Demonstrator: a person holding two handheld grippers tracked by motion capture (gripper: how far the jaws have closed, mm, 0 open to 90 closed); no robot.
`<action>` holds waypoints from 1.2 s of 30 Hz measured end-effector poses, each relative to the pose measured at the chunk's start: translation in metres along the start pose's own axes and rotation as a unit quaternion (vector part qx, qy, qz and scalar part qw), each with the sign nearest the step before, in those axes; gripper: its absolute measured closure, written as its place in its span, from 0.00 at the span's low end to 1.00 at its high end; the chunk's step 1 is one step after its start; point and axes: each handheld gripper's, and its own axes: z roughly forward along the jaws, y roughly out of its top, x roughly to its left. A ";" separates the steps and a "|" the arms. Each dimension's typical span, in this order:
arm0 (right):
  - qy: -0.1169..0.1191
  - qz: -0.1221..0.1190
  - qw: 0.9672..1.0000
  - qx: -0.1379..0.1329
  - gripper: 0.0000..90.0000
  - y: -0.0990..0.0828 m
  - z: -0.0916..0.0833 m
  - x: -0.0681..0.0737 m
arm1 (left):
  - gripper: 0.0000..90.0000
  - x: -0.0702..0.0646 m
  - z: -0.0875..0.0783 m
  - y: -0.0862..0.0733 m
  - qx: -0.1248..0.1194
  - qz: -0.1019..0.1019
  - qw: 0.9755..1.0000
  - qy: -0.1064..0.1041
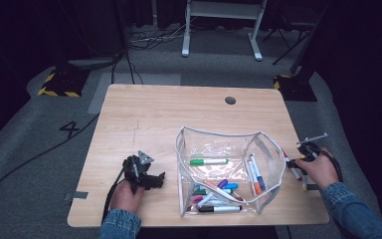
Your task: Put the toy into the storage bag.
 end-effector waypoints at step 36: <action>0.049 -0.120 0.986 -0.102 0.86 0.053 -0.155 0.058 | 0.00 0.000 0.000 0.000 0.000 0.000 1.000 0.000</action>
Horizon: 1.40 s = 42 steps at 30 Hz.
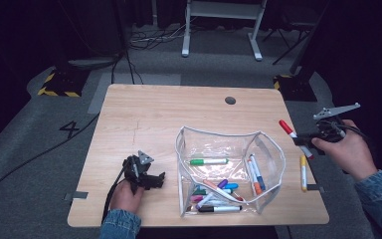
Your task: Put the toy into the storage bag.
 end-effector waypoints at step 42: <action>0.175 -0.231 0.956 0.036 0.86 0.066 0.002 0.166 | 0.00 0.001 0.005 0.005 0.000 0.007 1.000 -0.007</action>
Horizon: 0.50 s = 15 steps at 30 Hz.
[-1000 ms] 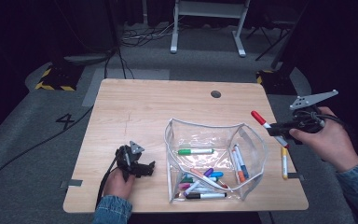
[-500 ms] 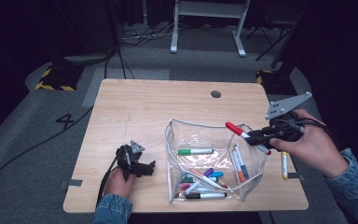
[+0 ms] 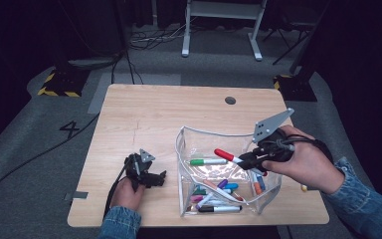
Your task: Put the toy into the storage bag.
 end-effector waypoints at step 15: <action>0.057 -0.037 0.995 0.077 0.86 0.012 0.055 0.011 | 0.00 0.000 0.000 0.000 0.001 -0.003 1.000 0.001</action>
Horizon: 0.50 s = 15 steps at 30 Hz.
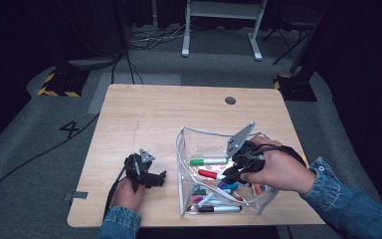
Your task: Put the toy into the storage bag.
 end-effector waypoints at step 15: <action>0.016 -0.017 0.997 0.071 0.86 0.006 0.039 -0.003 | 0.00 0.000 0.000 0.000 0.000 0.001 1.000 0.000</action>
